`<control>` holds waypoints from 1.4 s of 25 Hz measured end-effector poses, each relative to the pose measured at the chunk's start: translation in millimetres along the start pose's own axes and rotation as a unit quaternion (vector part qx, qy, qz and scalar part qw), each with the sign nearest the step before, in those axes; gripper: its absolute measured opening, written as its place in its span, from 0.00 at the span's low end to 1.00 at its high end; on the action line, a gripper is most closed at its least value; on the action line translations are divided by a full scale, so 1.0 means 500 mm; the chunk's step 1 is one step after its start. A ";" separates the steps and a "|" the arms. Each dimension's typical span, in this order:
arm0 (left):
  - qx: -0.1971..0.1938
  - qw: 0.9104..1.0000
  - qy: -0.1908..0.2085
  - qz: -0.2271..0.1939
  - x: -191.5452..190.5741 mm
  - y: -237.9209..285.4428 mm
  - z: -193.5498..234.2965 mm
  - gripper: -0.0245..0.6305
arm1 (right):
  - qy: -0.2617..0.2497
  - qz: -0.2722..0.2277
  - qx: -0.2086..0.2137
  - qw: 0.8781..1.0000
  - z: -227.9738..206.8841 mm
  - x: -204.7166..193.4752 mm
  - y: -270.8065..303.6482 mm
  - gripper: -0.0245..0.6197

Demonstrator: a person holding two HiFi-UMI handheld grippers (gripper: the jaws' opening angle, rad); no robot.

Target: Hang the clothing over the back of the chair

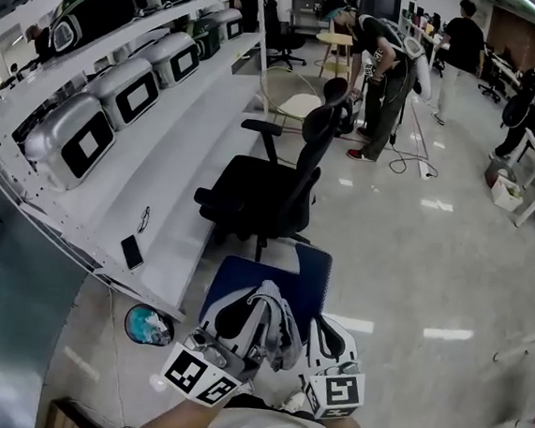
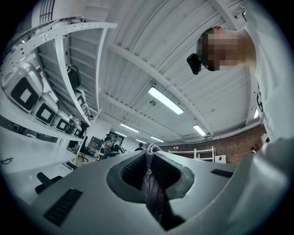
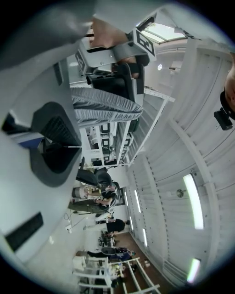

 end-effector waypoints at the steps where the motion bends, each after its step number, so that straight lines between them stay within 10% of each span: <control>1: 0.000 1.000 0.001 0.003 0.000 -0.001 0.008 0.08 | 0.000 0.000 -0.002 1.000 0.002 0.001 0.003 0.06; 23: -0.033 0.995 0.059 -0.079 0.160 0.105 0.133 0.08 | 0.005 -0.001 -0.064 0.998 -0.034 0.009 0.012 0.06; 35: -0.082 0.993 0.069 -0.051 0.142 0.231 0.108 0.08 | 0.012 -0.007 -0.085 0.996 -0.071 0.014 0.003 0.06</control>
Point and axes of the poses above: the fingertips, and each gripper's own axes: y forward along the fingers, z to its left, x out of its top, the point moved 8 cm from there along -y, backward along the fingers, and after that the axes turned 2 degrees about z, right-handed, at the moved point
